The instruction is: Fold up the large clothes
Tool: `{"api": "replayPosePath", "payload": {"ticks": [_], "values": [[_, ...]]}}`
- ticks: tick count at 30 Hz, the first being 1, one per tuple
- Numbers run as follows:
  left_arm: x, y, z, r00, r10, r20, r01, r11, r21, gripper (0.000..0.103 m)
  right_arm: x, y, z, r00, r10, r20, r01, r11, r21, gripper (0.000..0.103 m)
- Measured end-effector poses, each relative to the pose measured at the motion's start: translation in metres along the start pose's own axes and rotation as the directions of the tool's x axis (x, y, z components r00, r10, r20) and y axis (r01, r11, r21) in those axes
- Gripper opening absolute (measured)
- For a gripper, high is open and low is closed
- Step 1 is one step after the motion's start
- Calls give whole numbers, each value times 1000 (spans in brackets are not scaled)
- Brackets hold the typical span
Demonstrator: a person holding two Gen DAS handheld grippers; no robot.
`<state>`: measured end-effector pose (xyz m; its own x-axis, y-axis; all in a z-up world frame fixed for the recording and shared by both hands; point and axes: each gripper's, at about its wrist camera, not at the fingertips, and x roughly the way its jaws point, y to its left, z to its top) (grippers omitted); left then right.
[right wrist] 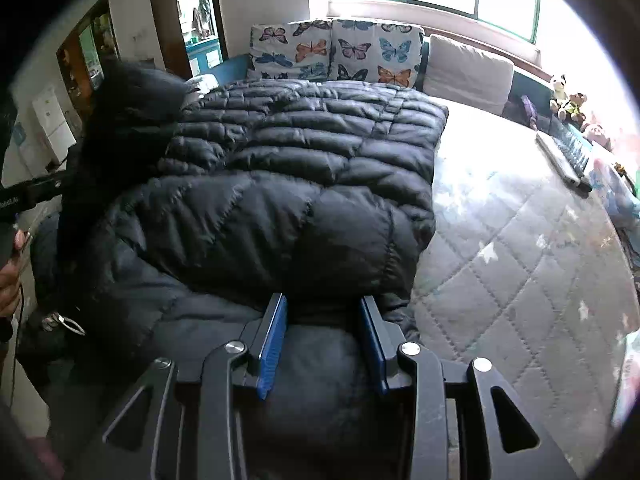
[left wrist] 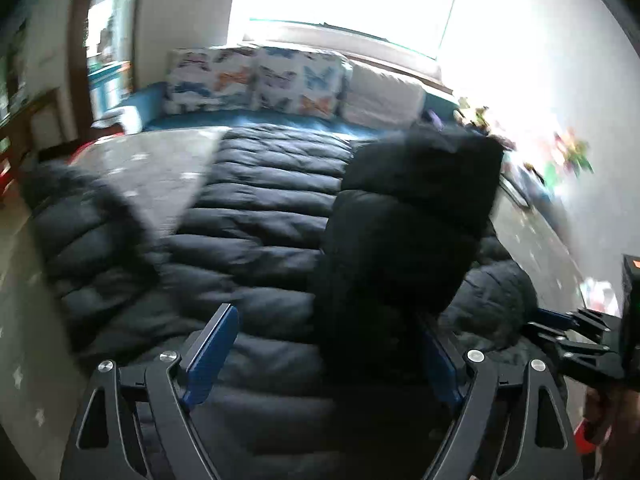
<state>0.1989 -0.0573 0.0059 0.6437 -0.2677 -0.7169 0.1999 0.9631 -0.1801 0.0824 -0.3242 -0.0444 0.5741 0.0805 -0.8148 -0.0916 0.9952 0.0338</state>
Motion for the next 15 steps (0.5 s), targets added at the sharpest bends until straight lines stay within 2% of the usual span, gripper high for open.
{"api": "replayPosePath", "payload": {"ticks": [3,5,6,8,11,13,15], "values": [[-17,33,-4,997,69,45,-67,997,-49,91,-14,10,10,997,-28,68,31,999,-38,42],[-21,54,-8,992,120,47,-116,990,-82,91,-10,13,13,996,-39,77,42,999,-33,49],[-22,67,-12,991,124,43,-119,987,-107,91,2,15,12,999,-28,40,29,999,-24,55],[-22,87,-17,990,139,22,-134,980,-150,91,23,19,7,999,-33,-31,32,999,-33,55],[-30,114,-23,991,136,18,-129,969,-210,91,21,32,5,995,-98,-19,96,990,-105,55],[-40,126,-24,990,132,48,-118,966,-231,91,10,38,11,996,-94,-7,93,988,-122,55],[-54,129,-21,983,145,111,-116,967,-228,91,-3,46,18,997,-73,25,76,988,-133,55]]}}
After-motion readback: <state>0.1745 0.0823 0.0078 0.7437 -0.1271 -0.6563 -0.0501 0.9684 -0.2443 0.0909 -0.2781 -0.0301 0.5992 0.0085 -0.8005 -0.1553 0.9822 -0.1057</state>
